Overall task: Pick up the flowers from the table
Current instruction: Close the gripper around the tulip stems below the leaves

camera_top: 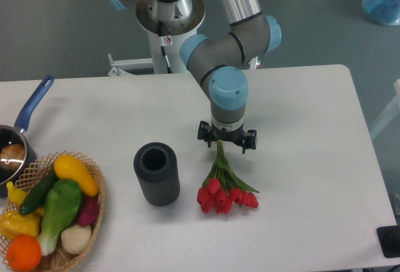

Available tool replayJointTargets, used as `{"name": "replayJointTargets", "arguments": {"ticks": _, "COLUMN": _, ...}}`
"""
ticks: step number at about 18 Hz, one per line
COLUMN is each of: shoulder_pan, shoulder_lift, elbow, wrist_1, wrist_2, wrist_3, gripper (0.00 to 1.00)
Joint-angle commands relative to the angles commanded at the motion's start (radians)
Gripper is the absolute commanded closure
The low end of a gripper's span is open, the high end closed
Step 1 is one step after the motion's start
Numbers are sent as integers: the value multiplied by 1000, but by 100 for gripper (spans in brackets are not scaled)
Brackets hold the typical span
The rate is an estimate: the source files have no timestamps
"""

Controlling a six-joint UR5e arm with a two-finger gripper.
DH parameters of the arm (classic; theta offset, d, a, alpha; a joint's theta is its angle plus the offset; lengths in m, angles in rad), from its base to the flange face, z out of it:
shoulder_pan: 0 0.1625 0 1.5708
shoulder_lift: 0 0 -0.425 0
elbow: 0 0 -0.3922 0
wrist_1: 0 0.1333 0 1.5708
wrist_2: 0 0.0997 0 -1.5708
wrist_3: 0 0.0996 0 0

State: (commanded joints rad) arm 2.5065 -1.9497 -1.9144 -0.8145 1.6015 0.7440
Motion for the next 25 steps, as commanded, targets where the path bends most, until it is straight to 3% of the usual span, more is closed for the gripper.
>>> {"name": "replayJointTargets", "arguments": {"ticks": 6, "shoulder_pan": -17, "shoulder_lift": -17, "elbow": -9, "wrist_1": 3, "wrist_2": -11, "wrist_3": -3, "gripper": 2}}
{"name": "replayJointTargets", "arguments": {"ticks": 12, "shoulder_pan": -18, "shoulder_lift": -20, "elbow": -9, "wrist_1": 2, "wrist_2": -11, "wrist_3": -2, "gripper": 36}}
{"name": "replayJointTargets", "arguments": {"ticks": 16, "shoulder_pan": -18, "shoulder_lift": -21, "elbow": -2, "wrist_1": 2, "wrist_2": -11, "wrist_3": -2, "gripper": 38}}
{"name": "replayJointTargets", "arguments": {"ticks": 17, "shoulder_pan": -18, "shoulder_lift": -21, "elbow": 0, "wrist_1": 2, "wrist_2": -11, "wrist_3": -3, "gripper": 44}}
{"name": "replayJointTargets", "arguments": {"ticks": 20, "shoulder_pan": -20, "shoulder_lift": -21, "elbow": 6, "wrist_1": 2, "wrist_2": -11, "wrist_3": 0, "gripper": 46}}
{"name": "replayJointTargets", "arguments": {"ticks": 23, "shoulder_pan": -20, "shoulder_lift": -21, "elbow": 8, "wrist_1": 0, "wrist_2": -8, "wrist_3": -3, "gripper": 61}}
{"name": "replayJointTargets", "arguments": {"ticks": 25, "shoulder_pan": -20, "shoulder_lift": -21, "elbow": 6, "wrist_1": -2, "wrist_2": -9, "wrist_3": -2, "gripper": 61}}
